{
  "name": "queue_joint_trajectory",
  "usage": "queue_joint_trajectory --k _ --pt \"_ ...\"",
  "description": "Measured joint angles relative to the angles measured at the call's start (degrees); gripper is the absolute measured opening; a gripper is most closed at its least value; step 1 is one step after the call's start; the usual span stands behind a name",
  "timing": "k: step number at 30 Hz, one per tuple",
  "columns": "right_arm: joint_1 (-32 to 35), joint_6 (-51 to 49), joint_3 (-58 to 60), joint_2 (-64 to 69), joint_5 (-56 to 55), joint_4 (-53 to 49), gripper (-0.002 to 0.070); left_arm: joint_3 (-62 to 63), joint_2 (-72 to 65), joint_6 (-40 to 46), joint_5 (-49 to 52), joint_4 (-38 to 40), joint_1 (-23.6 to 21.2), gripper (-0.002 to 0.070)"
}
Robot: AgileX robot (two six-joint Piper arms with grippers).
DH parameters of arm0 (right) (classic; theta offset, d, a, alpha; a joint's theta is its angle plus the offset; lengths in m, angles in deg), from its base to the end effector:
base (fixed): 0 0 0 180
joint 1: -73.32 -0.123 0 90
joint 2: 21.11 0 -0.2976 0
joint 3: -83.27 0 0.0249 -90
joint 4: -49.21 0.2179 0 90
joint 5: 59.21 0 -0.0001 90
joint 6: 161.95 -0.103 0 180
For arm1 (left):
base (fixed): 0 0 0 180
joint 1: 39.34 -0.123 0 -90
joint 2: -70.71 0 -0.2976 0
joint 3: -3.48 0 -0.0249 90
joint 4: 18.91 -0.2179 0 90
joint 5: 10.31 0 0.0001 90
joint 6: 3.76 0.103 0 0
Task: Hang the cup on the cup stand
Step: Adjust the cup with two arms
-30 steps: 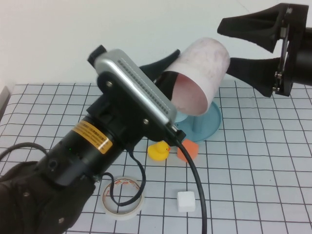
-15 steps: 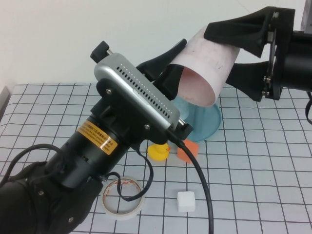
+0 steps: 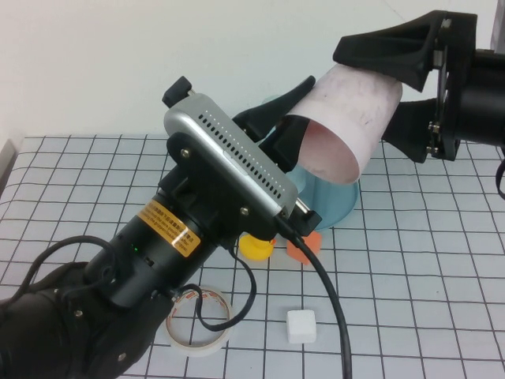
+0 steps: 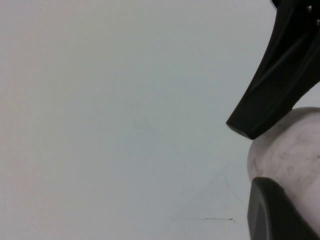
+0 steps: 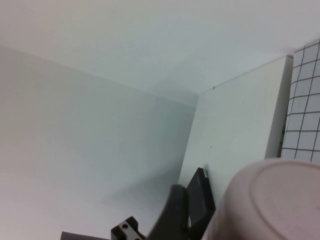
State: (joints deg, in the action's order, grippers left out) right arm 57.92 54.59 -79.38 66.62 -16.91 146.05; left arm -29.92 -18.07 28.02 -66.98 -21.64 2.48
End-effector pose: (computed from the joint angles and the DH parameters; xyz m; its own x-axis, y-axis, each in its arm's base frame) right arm 0.2524 0.1410 0.3759 -0.8094 0.4626 -0.3618 -0.2505 0.2853 0.9251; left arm 0.2097 -0.1931 0.3681 0.6384 0.1646 -0.7519 0.4102 0.7538 0.5133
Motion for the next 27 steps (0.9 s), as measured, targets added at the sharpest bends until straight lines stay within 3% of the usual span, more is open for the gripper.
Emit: queue_joint_trajectory --k 15,22,27 --pt "0.00 0.00 0.00 0.00 -0.08 0.00 0.0692 0.00 0.00 -0.22 -0.71 2.74 0.00 0.0006" --pt "0.00 0.00 0.00 0.00 -0.08 0.00 0.0578 0.00 -0.04 -0.22 -0.91 2.74 0.00 0.0006" --pt "0.00 0.12 0.00 0.00 -0.08 0.00 0.0578 0.00 -0.04 -0.22 -0.91 2.74 0.00 0.0006"
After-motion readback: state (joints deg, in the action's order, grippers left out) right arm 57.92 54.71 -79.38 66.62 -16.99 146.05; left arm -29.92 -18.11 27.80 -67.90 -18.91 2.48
